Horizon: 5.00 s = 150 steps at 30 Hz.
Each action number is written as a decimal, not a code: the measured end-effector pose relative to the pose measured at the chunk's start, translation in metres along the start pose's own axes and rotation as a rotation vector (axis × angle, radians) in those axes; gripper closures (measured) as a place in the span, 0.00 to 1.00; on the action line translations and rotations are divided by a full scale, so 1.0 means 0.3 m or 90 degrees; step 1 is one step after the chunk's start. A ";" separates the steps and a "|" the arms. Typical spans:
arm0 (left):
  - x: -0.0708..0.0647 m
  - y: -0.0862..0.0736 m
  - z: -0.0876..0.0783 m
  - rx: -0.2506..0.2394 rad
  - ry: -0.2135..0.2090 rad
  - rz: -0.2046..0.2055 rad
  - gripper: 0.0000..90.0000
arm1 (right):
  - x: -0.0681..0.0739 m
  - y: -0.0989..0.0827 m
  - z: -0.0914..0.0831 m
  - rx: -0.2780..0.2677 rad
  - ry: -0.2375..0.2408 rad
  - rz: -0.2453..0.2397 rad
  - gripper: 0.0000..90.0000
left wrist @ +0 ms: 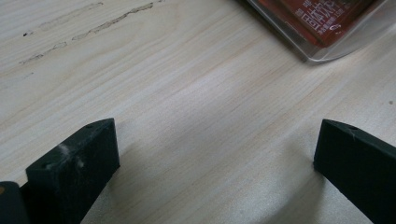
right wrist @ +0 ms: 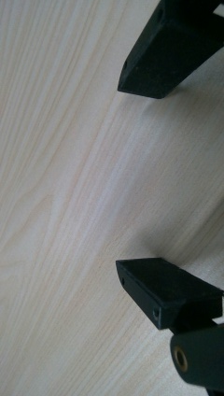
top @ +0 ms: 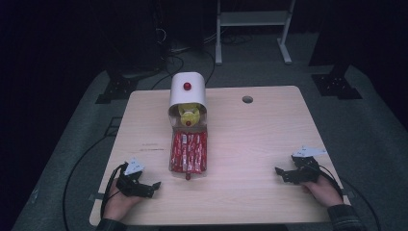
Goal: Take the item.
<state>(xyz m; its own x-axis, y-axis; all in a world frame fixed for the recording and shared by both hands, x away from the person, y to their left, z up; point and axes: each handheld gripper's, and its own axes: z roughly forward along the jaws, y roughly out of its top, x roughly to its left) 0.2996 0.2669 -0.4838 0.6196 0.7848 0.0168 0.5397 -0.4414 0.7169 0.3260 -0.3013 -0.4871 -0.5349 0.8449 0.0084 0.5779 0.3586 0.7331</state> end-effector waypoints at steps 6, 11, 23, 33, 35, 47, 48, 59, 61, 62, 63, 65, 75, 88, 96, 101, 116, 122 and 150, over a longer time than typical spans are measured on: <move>-0.001 0.000 0.000 0.000 0.003 -0.005 0.00 | 0.000 0.000 0.000 0.000 0.000 -0.001 0.13; 0.000 0.002 0.000 0.001 0.004 -0.006 0.00 | 0.000 0.000 0.000 0.000 0.000 0.000 0.13; 0.005 0.015 0.000 0.012 -0.001 -0.027 0.00 | 0.000 0.000 0.000 0.000 0.000 0.000 0.13; 0.012 0.017 -0.003 0.015 -0.002 -0.026 0.00 | 0.000 0.000 0.000 0.000 0.000 0.000 0.13; 0.012 0.018 -0.005 0.014 -0.002 -0.027 0.00 | 0.000 0.000 0.000 0.000 0.000 0.000 0.13; 0.009 0.032 -0.019 0.006 -0.004 -0.027 0.00 | 0.000 0.000 0.000 0.000 0.000 0.000 0.13; 0.009 0.034 -0.021 0.007 -0.005 -0.025 0.00 | 0.000 0.000 0.000 0.000 0.000 0.000 0.13; 0.007 0.050 -0.036 0.001 -0.012 -0.032 0.00 | 0.000 0.000 0.000 0.000 0.000 0.000 0.13; 0.009 0.053 -0.040 -0.001 -0.013 -0.032 0.00 | 0.000 0.000 0.000 0.000 0.000 0.000 0.13; 0.010 0.054 -0.042 -0.002 -0.012 -0.032 0.00 | 0.000 0.000 0.000 0.000 0.000 0.000 0.13; 0.010 0.056 -0.045 -0.003 -0.013 -0.035 0.00 | 0.000 0.000 0.000 0.000 0.000 0.000 0.13; 0.011 0.058 -0.048 -0.006 -0.012 -0.036 0.00 | 0.000 0.000 0.000 0.000 0.000 0.000 0.13; 0.016 0.075 -0.058 -0.012 -0.017 -0.032 0.00 | 0.000 0.000 0.000 0.000 0.000 0.000 0.13; 0.016 0.107 -0.070 -0.031 -0.036 -0.038 0.00 | 0.000 0.000 0.000 0.000 0.000 0.000 0.13; 0.018 0.135 -0.079 -0.040 -0.041 -0.035 0.00 | 0.000 0.000 0.000 0.000 0.000 0.000 0.13; 0.017 0.153 -0.081 -0.046 -0.044 -0.037 0.00 | 0.000 0.000 0.000 0.000 0.000 0.000 0.13; 0.018 0.199 -0.093 -0.064 -0.050 -0.040 0.04 | 0.000 0.000 0.000 0.001 0.000 -0.001 0.13; 0.015 0.222 -0.096 -0.070 -0.051 -0.034 0.04 | 0.000 0.000 0.000 0.000 0.000 -0.001 0.13; -0.009 0.302 -0.073 -0.070 -0.051 -0.027 0.06 | 0.000 0.000 0.000 0.000 0.000 -0.001 0.13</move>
<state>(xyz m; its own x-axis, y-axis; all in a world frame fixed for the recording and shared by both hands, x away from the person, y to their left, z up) 0.3344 0.2344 -0.4036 0.6430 0.7628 -0.0682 0.5039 -0.3543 0.7878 0.3261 -0.3014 -0.4871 -0.5358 0.8443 0.0068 0.5772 0.3604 0.7328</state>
